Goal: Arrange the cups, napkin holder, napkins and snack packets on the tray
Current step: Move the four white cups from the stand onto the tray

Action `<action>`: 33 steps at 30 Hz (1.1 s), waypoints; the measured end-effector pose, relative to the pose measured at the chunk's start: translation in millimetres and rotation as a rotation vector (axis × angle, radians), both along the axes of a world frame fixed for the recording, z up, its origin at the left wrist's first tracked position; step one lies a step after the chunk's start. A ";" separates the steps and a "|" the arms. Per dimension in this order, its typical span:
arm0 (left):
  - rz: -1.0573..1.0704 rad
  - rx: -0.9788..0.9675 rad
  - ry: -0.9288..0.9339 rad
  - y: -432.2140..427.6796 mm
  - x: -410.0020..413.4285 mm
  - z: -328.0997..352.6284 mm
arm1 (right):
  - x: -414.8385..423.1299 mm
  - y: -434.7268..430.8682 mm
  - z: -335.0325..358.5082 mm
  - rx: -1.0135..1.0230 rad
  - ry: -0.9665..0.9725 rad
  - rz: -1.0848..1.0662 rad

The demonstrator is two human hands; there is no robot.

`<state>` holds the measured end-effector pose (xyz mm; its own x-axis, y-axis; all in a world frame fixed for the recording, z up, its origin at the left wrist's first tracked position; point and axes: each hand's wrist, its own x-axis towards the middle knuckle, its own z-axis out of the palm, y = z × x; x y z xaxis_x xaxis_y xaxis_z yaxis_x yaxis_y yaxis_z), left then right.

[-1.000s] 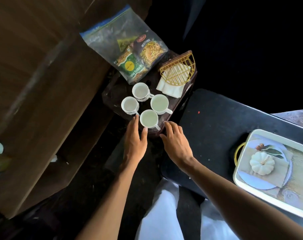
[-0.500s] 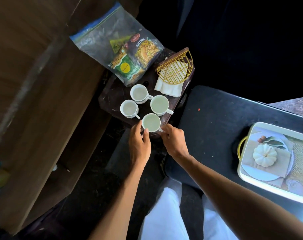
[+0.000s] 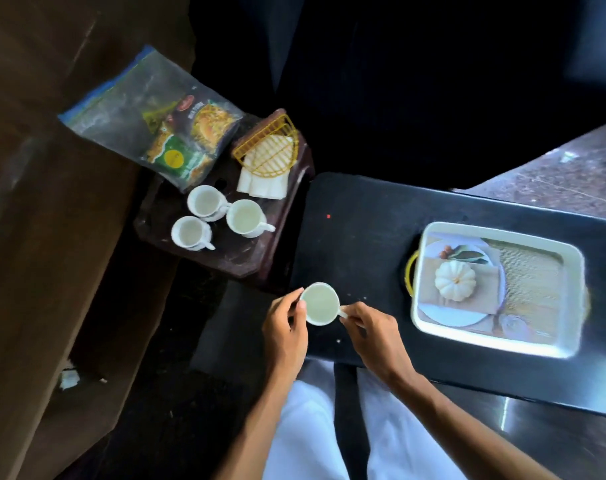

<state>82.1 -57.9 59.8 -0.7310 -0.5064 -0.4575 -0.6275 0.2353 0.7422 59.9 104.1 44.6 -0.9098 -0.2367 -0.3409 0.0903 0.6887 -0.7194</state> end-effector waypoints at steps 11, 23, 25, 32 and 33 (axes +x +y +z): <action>-0.175 0.130 -0.137 191.2 -7.6 -17.6 | 10.1 178.8 -16.8 0.183 -0.007 -0.291; -0.290 0.082 -0.272 247.1 -25.7 -59.9 | -5.8 234.7 -66.4 0.133 -0.092 -0.236; -0.293 0.078 -0.289 247.2 -29.0 -63.4 | -6.0 235.5 -71.4 0.117 -0.104 -0.230; -0.336 0.070 -0.307 247.2 -30.9 -67.6 | -7.0 236.1 -79.6 0.097 -0.110 -0.242; -0.344 0.068 -0.307 246.5 -30.8 -67.8 | -8.0 236.2 -79.8 0.093 -0.113 -0.237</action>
<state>51.3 188.7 -7.9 -0.6766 -0.2193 -0.7029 -0.7147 0.4252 0.5553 51.8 340.3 -35.3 -0.8912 0.0153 -0.4534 0.3327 0.7016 -0.6301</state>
